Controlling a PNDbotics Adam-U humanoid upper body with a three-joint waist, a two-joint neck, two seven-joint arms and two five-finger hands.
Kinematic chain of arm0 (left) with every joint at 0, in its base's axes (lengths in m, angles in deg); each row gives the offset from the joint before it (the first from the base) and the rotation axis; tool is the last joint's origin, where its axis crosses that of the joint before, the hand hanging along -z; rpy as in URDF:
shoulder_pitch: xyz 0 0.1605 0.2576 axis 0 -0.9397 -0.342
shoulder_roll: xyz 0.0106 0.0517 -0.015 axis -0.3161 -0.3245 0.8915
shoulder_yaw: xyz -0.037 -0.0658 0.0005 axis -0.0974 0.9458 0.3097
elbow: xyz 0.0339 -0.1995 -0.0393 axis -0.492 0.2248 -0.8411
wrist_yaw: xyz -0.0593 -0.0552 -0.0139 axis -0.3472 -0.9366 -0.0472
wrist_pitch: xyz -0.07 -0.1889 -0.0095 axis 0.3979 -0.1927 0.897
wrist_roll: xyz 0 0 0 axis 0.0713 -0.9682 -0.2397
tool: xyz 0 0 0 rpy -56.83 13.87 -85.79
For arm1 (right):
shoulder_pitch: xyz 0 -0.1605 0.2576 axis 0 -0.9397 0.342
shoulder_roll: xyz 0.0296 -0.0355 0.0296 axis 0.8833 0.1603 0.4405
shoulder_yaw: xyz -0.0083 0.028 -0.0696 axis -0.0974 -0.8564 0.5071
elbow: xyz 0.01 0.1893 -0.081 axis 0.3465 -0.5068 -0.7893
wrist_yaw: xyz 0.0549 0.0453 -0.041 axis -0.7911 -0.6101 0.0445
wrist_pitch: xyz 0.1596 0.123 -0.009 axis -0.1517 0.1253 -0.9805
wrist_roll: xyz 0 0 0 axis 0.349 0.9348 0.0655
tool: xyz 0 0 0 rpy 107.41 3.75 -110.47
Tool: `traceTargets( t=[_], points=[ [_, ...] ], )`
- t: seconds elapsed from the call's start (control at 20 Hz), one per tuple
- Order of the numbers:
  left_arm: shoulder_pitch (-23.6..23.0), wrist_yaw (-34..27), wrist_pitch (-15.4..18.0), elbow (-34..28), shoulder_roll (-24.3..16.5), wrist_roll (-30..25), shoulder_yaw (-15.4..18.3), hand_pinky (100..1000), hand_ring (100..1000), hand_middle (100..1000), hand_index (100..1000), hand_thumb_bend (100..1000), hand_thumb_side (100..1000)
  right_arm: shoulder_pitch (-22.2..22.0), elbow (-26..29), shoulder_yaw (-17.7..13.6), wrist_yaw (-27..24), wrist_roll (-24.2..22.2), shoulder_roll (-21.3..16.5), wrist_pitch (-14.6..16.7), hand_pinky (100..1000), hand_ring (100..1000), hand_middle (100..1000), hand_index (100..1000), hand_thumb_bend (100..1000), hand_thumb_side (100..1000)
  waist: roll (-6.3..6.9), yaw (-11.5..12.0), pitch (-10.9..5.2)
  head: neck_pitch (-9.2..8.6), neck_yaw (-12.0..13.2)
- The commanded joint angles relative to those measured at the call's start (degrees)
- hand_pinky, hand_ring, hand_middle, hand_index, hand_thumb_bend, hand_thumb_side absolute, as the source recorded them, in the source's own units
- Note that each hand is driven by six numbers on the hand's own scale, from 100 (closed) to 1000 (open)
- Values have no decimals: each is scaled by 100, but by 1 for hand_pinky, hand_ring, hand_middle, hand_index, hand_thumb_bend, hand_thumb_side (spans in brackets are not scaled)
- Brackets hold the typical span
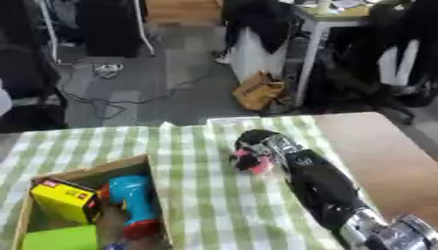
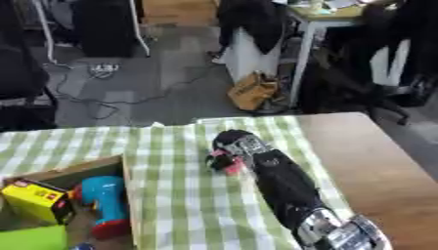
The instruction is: Pick up objects on the table and place them in the box.
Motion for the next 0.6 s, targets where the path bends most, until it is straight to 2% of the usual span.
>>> traceTargets(
  t=[0.05, 0.1, 0.15, 0.2, 0.25, 0.3, 0.35, 0.4, 0.5, 0.6],
  points=[
    [68, 23, 3, -77, -125, 36, 65, 896, 912, 927, 928, 120, 1000, 104, 141, 2, -26, -15, -207, 55, 100, 232, 421, 683, 117, 693, -53, -6, -62, 30, -26],
    [69, 24, 1, -77, -126, 38, 64, 896, 912, 927, 928, 120, 1000, 103, 141, 2, -30, -18, -209, 59, 100, 232, 421, 683, 117, 693, -51, -7, -64, 33, -28],
    [69, 26, 0, -77, -126, 40, 64, 896, 912, 926, 928, 120, 1000, 103, 145, 3, -34, -18, -215, 64, 100, 138, 334, 627, 100, 697, -49, -9, -68, 32, -35],
    [67, 28, -2, -77, -126, 43, 65, 896, 912, 926, 928, 120, 1000, 100, 151, 4, -38, -12, -224, 73, 100, 138, 334, 627, 100, 697, -47, -12, -73, 30, -41],
    [67, 30, -3, -77, -126, 45, 66, 895, 912, 925, 928, 120, 1000, 98, 155, 4, -41, -5, -231, 79, 100, 100, 280, 577, 100, 714, -46, -14, -75, 30, -45],
    [67, 31, -3, -77, -126, 48, 66, 895, 912, 925, 928, 120, 1000, 96, 161, 0, -46, 14, -237, 78, 100, 100, 258, 555, 100, 719, -45, -17, -77, 30, -48],
    [67, 33, -3, -77, -127, 50, 66, 896, 912, 925, 928, 119, 1000, 94, 166, -2, -50, 40, -241, 77, 100, 100, 190, 495, 100, 757, -45, -19, -78, 30, -48],
    [69, 34, -3, -77, -126, 51, 66, 896, 912, 925, 928, 119, 1000, 93, 178, -5, -58, 87, -243, 75, 100, 100, 190, 495, 100, 757, -47, -21, -78, 30, -47],
    [77, 36, -1, -77, -124, 55, 65, 896, 913, 925, 928, 119, 1000, 91, 182, -8, -67, 181, -251, 50, 100, 100, 106, 440, 100, 827, -50, -23, -79, 15, -55],
    [84, 36, 0, -77, -123, 56, 63, 896, 913, 925, 928, 119, 1000, 92, 177, -15, -79, 283, -254, 0, 100, 100, 100, 375, 100, 911, -50, -23, -78, -2, -70]
  ],
)
